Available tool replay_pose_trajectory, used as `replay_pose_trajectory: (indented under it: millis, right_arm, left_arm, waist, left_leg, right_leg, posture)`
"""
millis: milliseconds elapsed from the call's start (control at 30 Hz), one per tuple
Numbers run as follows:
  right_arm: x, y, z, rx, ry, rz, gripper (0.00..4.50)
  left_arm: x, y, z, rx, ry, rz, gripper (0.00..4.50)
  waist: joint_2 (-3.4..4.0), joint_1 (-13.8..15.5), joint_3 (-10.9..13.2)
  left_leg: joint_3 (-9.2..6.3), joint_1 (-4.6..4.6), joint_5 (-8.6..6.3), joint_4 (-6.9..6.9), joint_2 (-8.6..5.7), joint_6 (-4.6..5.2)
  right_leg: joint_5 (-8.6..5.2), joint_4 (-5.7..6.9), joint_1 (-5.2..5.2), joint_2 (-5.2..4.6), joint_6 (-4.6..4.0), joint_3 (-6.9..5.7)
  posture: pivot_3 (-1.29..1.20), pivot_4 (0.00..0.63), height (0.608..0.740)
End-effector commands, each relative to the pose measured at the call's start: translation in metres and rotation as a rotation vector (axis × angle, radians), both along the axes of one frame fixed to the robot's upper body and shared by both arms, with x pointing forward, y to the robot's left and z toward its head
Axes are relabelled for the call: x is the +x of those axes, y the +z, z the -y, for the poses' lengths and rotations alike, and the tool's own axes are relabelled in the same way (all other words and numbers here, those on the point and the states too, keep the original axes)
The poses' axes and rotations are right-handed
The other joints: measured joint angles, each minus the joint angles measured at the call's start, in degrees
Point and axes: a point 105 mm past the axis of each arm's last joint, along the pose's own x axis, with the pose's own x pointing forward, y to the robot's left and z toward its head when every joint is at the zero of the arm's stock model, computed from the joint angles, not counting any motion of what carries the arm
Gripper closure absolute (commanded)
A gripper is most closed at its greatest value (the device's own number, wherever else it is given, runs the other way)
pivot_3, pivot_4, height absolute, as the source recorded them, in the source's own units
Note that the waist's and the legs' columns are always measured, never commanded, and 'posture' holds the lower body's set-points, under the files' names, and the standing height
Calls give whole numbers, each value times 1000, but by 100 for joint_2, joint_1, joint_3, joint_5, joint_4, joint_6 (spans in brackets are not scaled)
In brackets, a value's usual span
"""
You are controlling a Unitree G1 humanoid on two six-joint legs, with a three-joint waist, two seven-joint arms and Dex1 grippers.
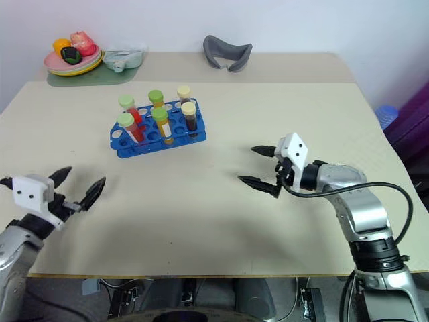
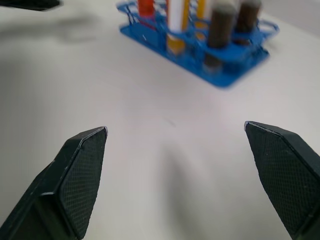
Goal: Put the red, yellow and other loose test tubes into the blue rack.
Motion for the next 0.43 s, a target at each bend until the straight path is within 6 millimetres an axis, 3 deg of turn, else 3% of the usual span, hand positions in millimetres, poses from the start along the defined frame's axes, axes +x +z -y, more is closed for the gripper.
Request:
replay_pose_trajectory:
  millis: [33,233,433]
  right_arm:
    - [8,8,15,-6,-43,52,0]
    - [11,6,28,-18,-79,53,0]
    - [11,4,24,-8,-85,53,0]
  left_arm:
    - [-3,12,-3,33,-24,18,61]
    - [1,17,3,18,-22,53,61]
    - [8,19,6,-13,-3,89,61]
  waist:
    - [1,3,0]
    - [1,-4,0]
    - [1,2,0]
  left_leg:
    - [1,0,0,0,0,0]
    - [1,0,-1,0,0,2]
    - [0,0,-1,0,1,2]
  right_leg:
    - [0,0,0,0,0,0]
    - [0,0,0,0,0,1]
    - [0,1,0,-1,1,1]
  posture:
    - [0,150,735]
    - [0,150,735]
    - [0,150,735]
